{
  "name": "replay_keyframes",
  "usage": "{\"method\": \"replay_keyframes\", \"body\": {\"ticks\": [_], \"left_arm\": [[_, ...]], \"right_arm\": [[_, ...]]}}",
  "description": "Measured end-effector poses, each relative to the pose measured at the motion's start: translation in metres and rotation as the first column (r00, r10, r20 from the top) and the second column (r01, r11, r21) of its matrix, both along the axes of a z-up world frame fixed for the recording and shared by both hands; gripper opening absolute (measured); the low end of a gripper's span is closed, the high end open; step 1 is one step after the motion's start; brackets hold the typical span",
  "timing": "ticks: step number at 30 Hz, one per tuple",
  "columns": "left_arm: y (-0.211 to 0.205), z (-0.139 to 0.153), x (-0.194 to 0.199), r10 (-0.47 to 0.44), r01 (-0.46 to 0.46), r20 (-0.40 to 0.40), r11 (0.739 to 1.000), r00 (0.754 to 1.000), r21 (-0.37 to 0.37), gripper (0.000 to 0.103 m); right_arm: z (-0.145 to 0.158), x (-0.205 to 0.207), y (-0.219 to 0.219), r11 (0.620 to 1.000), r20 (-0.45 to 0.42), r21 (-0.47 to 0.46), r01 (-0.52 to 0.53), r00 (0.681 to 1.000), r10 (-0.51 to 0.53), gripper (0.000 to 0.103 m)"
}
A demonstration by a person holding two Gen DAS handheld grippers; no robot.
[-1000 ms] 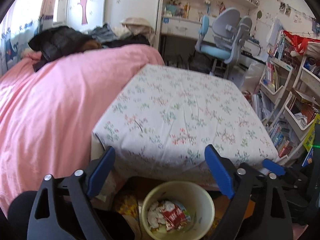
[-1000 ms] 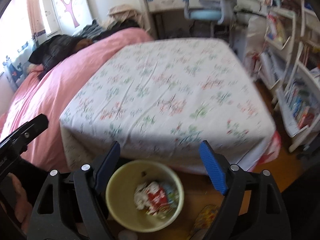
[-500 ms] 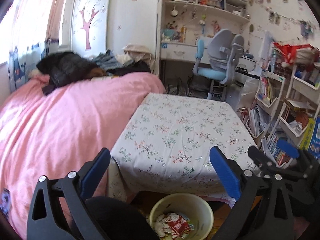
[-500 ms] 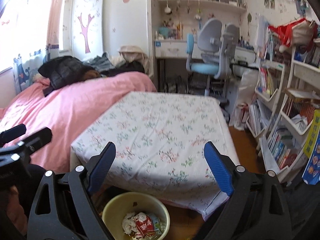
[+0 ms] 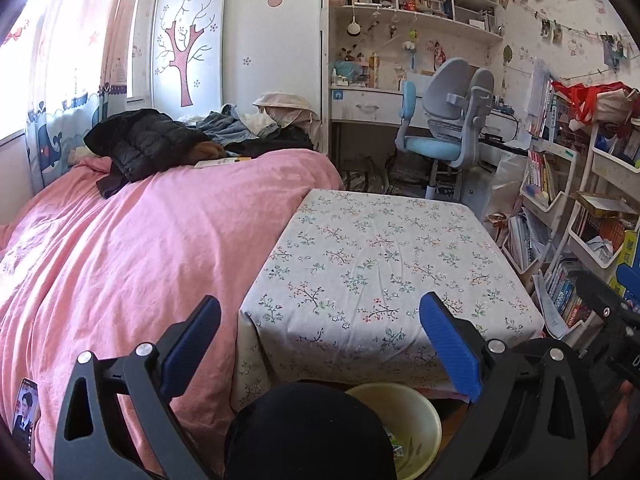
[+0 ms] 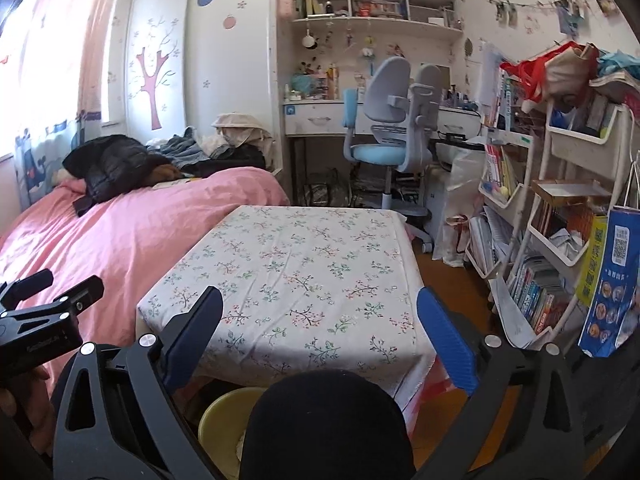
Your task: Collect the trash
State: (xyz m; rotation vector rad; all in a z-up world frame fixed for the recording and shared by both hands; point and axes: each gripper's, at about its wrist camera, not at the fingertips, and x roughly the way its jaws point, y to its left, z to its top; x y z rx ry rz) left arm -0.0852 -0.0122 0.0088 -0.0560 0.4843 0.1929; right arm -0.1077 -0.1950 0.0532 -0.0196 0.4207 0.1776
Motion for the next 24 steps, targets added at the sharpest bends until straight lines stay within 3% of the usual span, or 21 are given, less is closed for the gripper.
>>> {"method": "replay_keyframes", "body": {"ticks": [5,10,16,24], "left_arm": [[-0.004,-0.004,0.003,0.005,-0.005,-0.003,1.0,1.0,0.008,0.095],[-0.006,-0.006,0.0,0.012,-0.012,0.003,1.0,1.0,0.023,0.095],[-0.013,-0.005,-0.005,0.01,-0.012,0.031,0.997,0.999,0.076,0.095],[-0.012,-0.004,-0.005,0.015,-0.018,0.039,0.997,0.999,0.081,0.095]], "right_arm": [[-0.007,0.003,-0.004,0.998,0.016,-0.051,0.031,0.999,-0.031,0.095],[-0.015,0.009,-0.016,0.999,-0.01,-0.005,0.051,0.999,-0.051,0.096],[-0.016,0.007,-0.01,0.999,0.021,-0.04,0.032,0.999,-0.031,0.095],[-0.016,0.006,-0.007,0.999,0.019,-0.031,0.025,1.0,-0.024,0.096]]}}
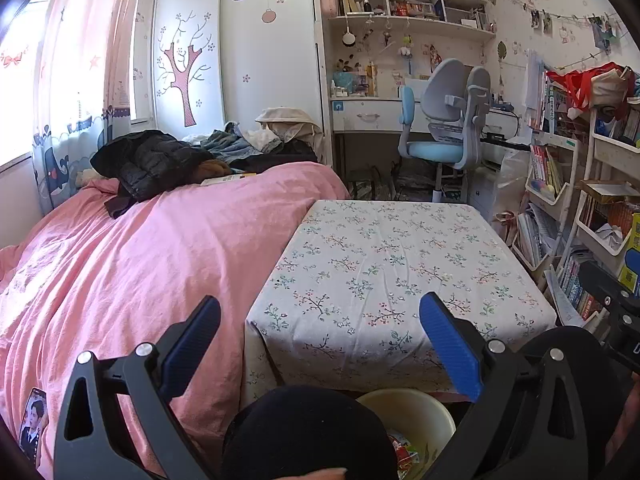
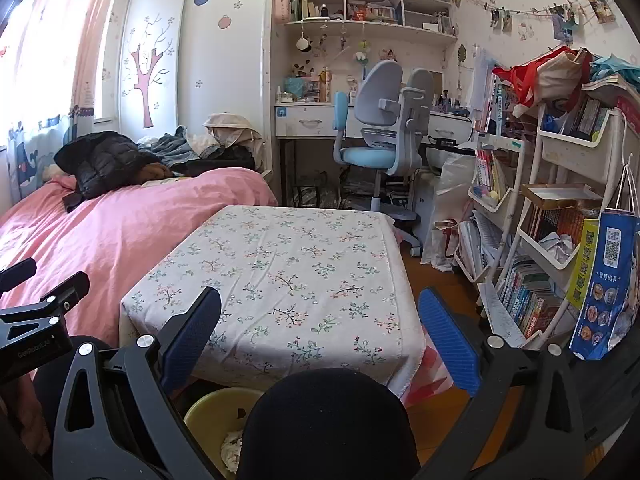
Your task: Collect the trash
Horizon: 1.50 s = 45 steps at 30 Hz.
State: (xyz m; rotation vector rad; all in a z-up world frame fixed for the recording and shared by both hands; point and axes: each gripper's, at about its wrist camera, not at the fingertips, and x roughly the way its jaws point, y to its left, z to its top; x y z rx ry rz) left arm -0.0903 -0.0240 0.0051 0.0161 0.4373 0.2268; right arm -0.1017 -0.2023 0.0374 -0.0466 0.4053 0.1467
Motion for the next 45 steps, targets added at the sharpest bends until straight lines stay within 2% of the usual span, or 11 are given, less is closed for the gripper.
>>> {"method": "replay_keyframes", "body": {"ticks": [27,45], "left_arm": [[0.001,-0.001,-0.002,0.003,-0.003,0.014,1.0,1.0,-0.006,0.095],[0.004,0.0,-0.002,0.008,-0.008,0.016,1.0,1.0,-0.009,0.095]], "right_arm": [[-0.002,-0.002,0.016,0.998,0.003,-0.062,-0.005,1.0,0.005,0.096],[-0.002,-0.001,0.017,0.998,0.001,-0.065,-0.004,1.0,0.004,0.096]]}}
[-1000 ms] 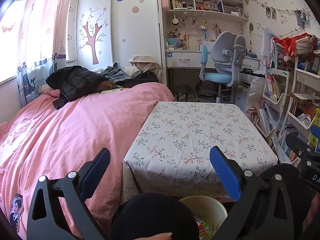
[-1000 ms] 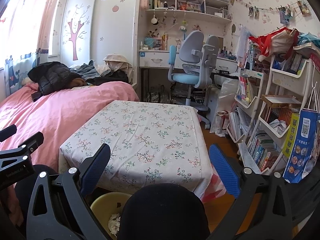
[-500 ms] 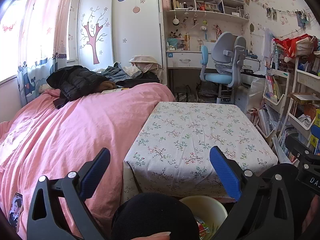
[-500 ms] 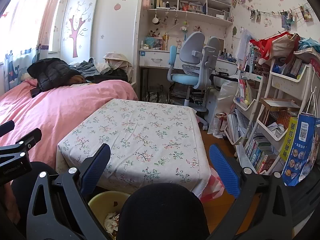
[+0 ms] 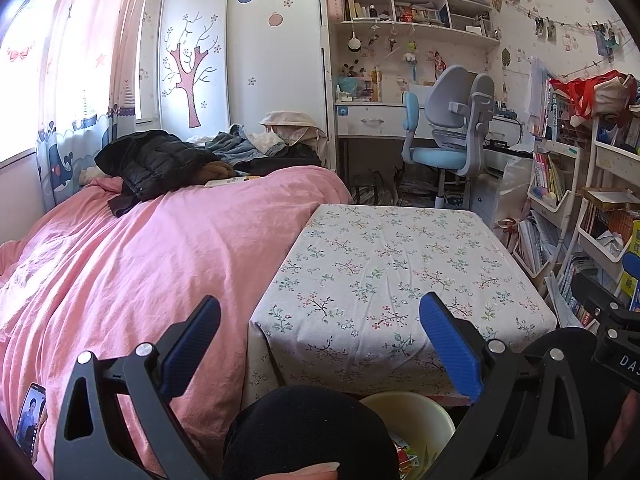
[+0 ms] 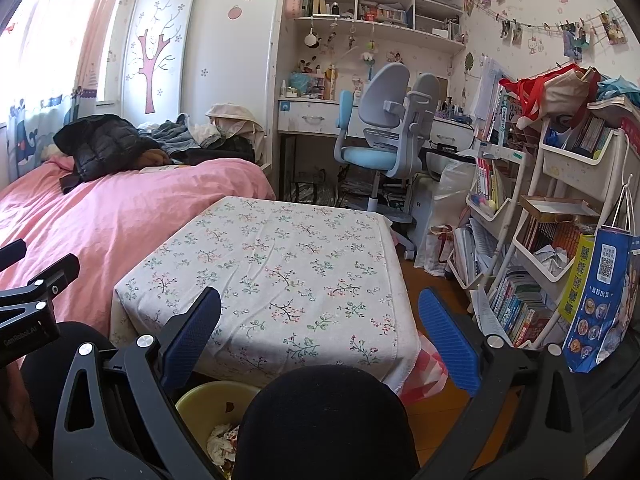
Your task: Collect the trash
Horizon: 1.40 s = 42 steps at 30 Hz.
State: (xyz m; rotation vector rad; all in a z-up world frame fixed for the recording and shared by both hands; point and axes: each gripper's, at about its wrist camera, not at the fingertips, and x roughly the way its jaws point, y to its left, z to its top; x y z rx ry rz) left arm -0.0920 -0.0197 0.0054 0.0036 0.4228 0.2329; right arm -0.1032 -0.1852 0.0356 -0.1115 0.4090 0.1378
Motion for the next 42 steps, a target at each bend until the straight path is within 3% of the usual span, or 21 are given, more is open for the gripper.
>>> {"method": "replay_keyframes", "body": {"ticks": [42], "left_arm": [[0.0022,-0.0006,-0.0006,0.0,0.0,0.0,1.0,1.0,-0.002,0.095]], "right_arm": [[0.001,0.0012,0.0041,1.0,-0.003,-0.006,-0.001,1.0,0.001,0.096]]}}
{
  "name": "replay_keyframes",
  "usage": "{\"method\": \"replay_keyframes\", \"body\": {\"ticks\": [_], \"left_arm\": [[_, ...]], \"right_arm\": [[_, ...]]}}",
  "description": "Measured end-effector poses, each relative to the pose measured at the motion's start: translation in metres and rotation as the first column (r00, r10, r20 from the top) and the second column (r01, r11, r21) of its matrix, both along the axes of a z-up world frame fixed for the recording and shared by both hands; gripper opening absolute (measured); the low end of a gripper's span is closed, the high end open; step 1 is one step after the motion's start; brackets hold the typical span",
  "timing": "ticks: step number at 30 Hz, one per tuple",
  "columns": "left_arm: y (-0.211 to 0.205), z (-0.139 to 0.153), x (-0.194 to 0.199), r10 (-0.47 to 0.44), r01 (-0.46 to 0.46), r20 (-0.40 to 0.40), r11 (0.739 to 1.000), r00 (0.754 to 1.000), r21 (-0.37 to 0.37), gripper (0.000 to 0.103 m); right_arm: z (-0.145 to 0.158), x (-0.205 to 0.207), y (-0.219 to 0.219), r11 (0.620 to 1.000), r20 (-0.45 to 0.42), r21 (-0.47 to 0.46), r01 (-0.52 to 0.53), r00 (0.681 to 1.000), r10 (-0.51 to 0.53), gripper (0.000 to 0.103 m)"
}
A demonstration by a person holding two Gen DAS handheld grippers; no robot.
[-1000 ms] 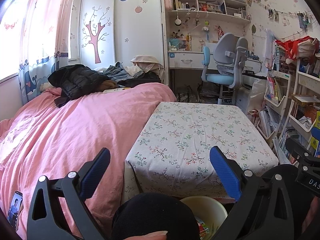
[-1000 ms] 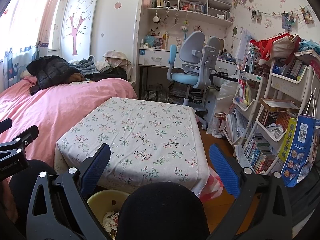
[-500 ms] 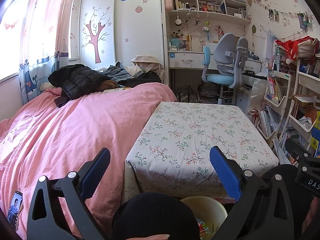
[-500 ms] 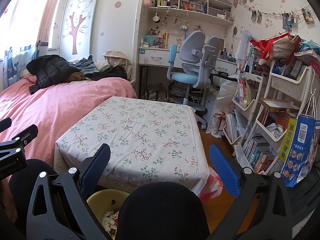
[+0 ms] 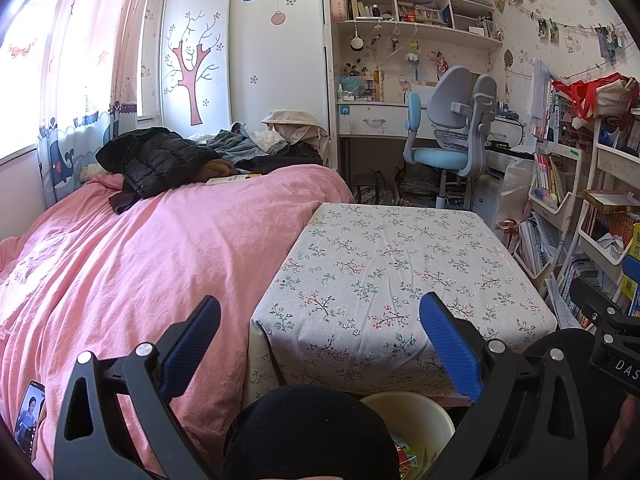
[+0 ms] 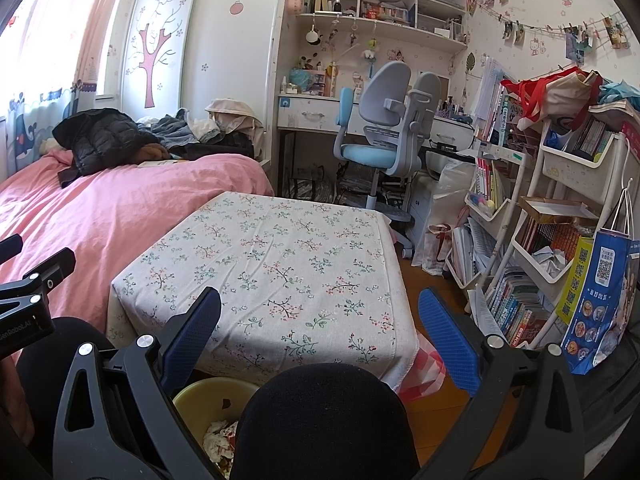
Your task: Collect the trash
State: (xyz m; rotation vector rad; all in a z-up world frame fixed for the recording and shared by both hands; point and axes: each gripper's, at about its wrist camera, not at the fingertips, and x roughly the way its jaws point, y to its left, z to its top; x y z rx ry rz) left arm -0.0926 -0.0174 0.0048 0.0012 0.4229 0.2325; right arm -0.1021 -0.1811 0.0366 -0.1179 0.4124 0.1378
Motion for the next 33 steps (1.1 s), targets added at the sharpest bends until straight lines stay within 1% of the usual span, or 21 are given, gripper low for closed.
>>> {"method": "replay_keyframes", "body": {"ticks": [8,12,15,18,21,24,27,29,32,33], "left_arm": [[0.002,0.0,0.001,-0.008,0.008,-0.007,1.0,1.0,-0.011,0.095],[0.009,0.0,0.001,-0.018,0.017,-0.015,0.998,1.0,-0.053,0.095],[0.013,0.0,-0.001,-0.03,0.029,-0.007,0.996,1.0,-0.09,0.095],[0.014,-0.001,-0.003,-0.074,0.075,0.013,0.99,0.997,-0.121,0.095],[0.01,0.0,-0.005,-0.089,0.091,0.023,0.988,0.996,-0.121,0.095],[0.009,0.001,-0.002,-0.099,0.099,0.002,0.987,0.995,-0.125,0.095],[0.009,0.002,0.012,-0.105,0.096,-0.066,0.988,0.992,-0.122,0.095],[0.009,0.001,0.022,-0.109,0.099,-0.1,0.99,0.989,-0.099,0.095],[0.011,0.005,0.036,-0.09,0.083,-0.091,0.993,0.992,-0.085,0.095],[0.012,0.005,0.041,-0.088,0.08,-0.089,0.993,0.992,-0.09,0.095]], "right_arm": [[0.001,0.001,0.0,1.0,0.0,-0.002,-0.001,1.0,0.001,0.096],[0.001,0.001,0.001,1.0,-0.001,-0.003,-0.001,1.0,0.001,0.096],[0.0,0.0,0.001,1.0,-0.001,-0.004,-0.002,1.0,0.002,0.096],[0.001,-0.001,0.0,1.0,-0.003,-0.008,-0.004,1.0,0.004,0.096],[0.001,-0.003,-0.003,1.0,-0.005,-0.012,-0.011,1.0,0.011,0.096],[0.003,0.0,-0.008,0.999,-0.029,-0.001,-0.037,0.999,0.037,0.096],[0.007,0.014,-0.014,0.992,-0.098,0.058,-0.11,0.988,0.116,0.096],[0.01,0.03,-0.016,0.985,-0.139,0.09,-0.146,0.978,0.157,0.096],[0.015,0.066,-0.009,0.983,-0.17,0.057,-0.172,0.969,0.18,0.096],[0.014,0.085,-0.005,0.982,-0.199,0.042,-0.183,0.962,0.188,0.096]]}}
